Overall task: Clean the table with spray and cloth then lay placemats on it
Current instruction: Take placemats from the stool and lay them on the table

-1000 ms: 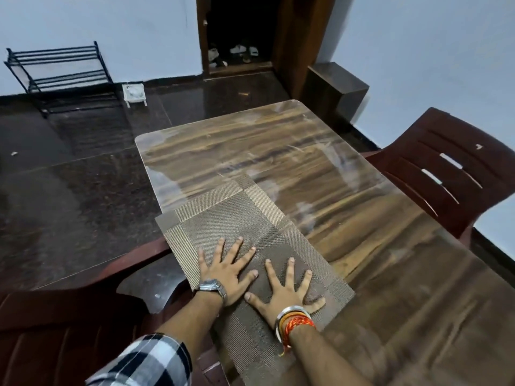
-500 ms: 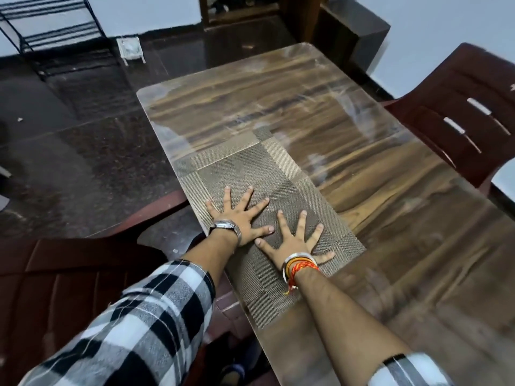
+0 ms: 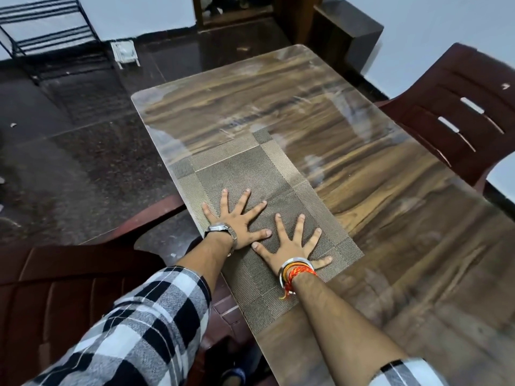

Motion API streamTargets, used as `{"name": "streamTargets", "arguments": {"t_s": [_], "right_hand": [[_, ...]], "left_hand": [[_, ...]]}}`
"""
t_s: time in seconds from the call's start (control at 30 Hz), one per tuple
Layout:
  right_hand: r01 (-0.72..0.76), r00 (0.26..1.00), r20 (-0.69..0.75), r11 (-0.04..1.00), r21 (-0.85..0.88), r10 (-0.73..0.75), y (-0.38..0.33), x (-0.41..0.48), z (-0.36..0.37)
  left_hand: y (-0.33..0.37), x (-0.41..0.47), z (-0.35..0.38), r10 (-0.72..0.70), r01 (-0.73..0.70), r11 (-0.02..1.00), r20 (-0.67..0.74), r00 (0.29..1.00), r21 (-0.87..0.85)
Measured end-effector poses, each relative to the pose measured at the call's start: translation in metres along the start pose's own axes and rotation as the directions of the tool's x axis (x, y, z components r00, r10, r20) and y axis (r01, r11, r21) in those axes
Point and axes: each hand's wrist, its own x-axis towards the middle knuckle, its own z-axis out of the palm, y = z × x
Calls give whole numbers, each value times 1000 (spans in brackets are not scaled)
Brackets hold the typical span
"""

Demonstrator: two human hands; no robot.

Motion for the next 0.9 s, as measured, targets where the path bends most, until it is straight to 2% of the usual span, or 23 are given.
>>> {"name": "streamTargets", "arguments": {"t_s": [0.23,0.33,0.43,0.53,0.67,0.83,0.9], "right_hand": [[12,1000,8,1000,-1,-12,1,2,-1],[31,1000,-8,996,80,-30,2,1,-8],[93,976,-209,985,143,-62,20,-8,-18],[107,910,-410,991,78,-66,62,-26,-27],[-36,837,-531,982,183,130,136,-62,-41],[-219,677,-608,902,371,415,247,-128,-77],[-283,583,-622,849,447,522,295,-161,-87]], "left_hand": [[5,-6,-8,-20,19,1000,41,999,5],[11,-12,-15,-29,30,999,59,998,-25],[16,-21,-20,45,-47,998,-84,995,-31],[35,-25,-22,119,-120,993,-183,976,8],[98,-34,-15,264,-255,964,-199,944,73],[211,-72,7,512,-504,859,-152,845,90],[260,-96,20,596,-589,803,-109,795,94]]}}
